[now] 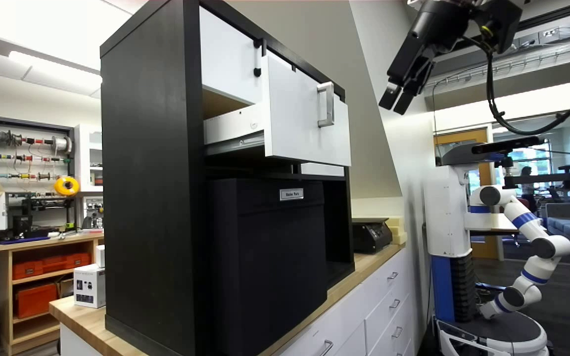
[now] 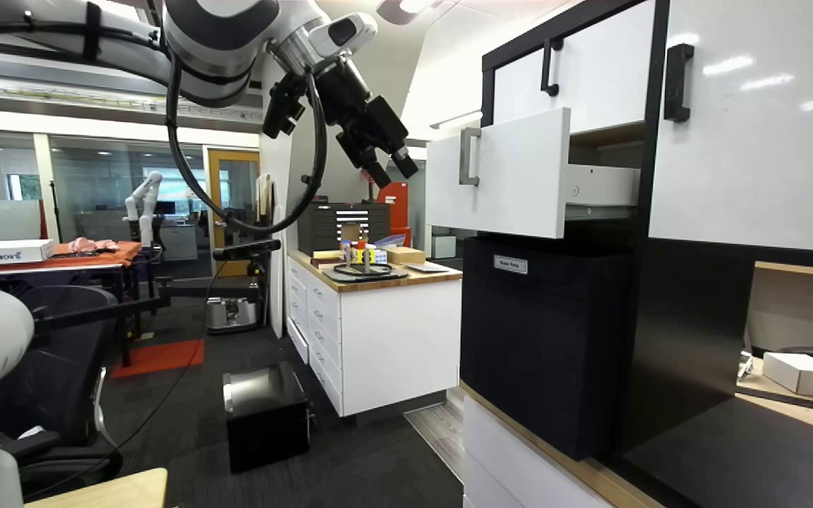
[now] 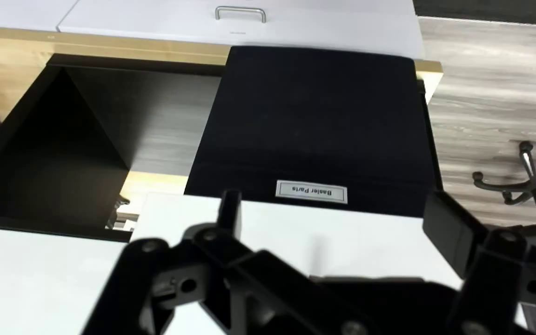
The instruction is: Close the bottom drawer
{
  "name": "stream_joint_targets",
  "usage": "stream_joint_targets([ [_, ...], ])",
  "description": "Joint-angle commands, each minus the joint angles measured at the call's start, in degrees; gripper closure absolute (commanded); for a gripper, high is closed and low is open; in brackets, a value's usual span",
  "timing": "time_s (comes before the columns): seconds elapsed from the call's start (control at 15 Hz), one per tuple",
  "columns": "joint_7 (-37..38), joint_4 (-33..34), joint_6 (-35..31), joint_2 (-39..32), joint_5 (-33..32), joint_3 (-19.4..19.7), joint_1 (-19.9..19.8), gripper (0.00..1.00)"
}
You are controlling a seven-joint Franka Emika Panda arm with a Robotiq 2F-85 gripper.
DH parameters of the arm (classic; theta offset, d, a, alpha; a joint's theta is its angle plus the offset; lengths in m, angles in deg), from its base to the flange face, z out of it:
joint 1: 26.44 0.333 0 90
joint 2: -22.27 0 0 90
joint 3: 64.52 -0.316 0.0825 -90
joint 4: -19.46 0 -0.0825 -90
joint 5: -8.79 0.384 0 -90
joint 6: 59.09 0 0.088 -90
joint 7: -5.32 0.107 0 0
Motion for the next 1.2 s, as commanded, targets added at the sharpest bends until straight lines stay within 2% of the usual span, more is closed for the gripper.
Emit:
stream_joint_targets([
  [0.0,2.62,3.63,-3.52,-3.36,-1.49,-0.63,-1.95,0.00],
  [0.6,5.82,9.70,-10.88,-10.93,-1.85,-1.71,-3.16,0.00],
  [1.0,7.67,12.14,-13.21,-14.29,-4.54,-2.63,-3.90,0.00],
  [1.07,7.90,12.16,-13.85,-14.57,-5.21,-2.63,-4.06,0.25],
  [1.13,8.13,12.05,-14.36,-14.70,-5.86,-2.67,-4.25,0.26],
])
